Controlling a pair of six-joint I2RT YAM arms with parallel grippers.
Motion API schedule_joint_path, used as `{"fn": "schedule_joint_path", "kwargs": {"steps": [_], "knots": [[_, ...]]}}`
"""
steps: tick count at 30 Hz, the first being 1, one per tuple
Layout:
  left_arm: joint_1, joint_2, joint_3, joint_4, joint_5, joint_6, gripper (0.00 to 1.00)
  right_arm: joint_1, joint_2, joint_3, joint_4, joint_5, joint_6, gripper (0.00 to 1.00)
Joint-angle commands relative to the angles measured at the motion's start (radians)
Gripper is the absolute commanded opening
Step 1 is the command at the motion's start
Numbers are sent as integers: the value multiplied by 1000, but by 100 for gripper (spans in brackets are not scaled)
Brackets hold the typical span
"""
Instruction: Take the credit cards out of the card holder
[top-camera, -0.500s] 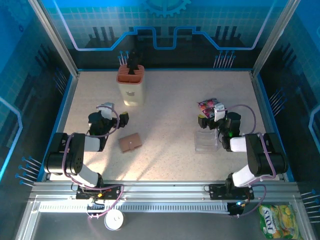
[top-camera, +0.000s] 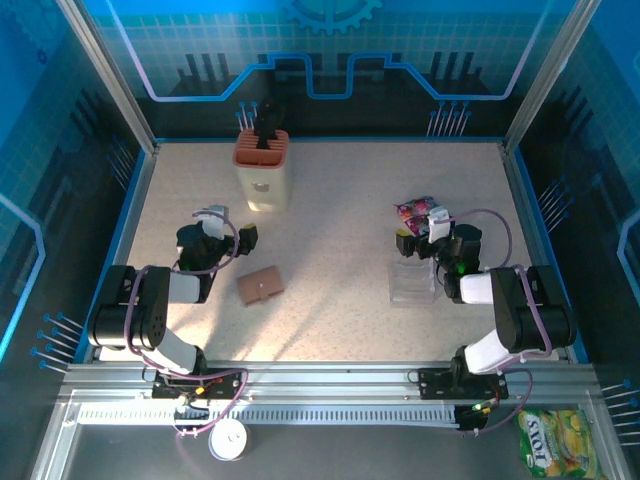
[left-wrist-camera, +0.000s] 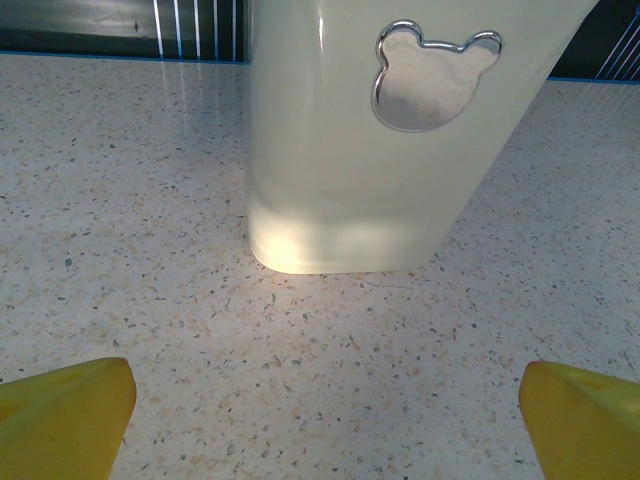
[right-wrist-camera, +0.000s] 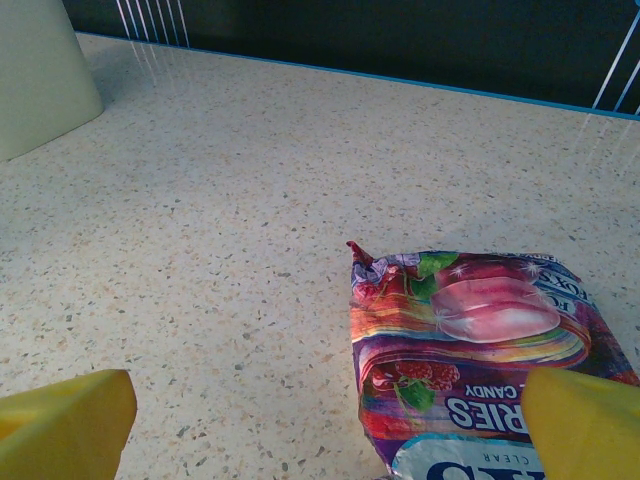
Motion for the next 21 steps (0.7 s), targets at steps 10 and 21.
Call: {"fn": "schedule_joint_path", "kwargs": {"steps": [10, 21], "knots": [[8, 5, -1, 19, -47, 3, 99, -12, 1, -6, 42, -16, -14, 100], [2, 1, 4, 10, -128, -17, 99, -9, -8, -13, 51, 40, 6, 100]]}}
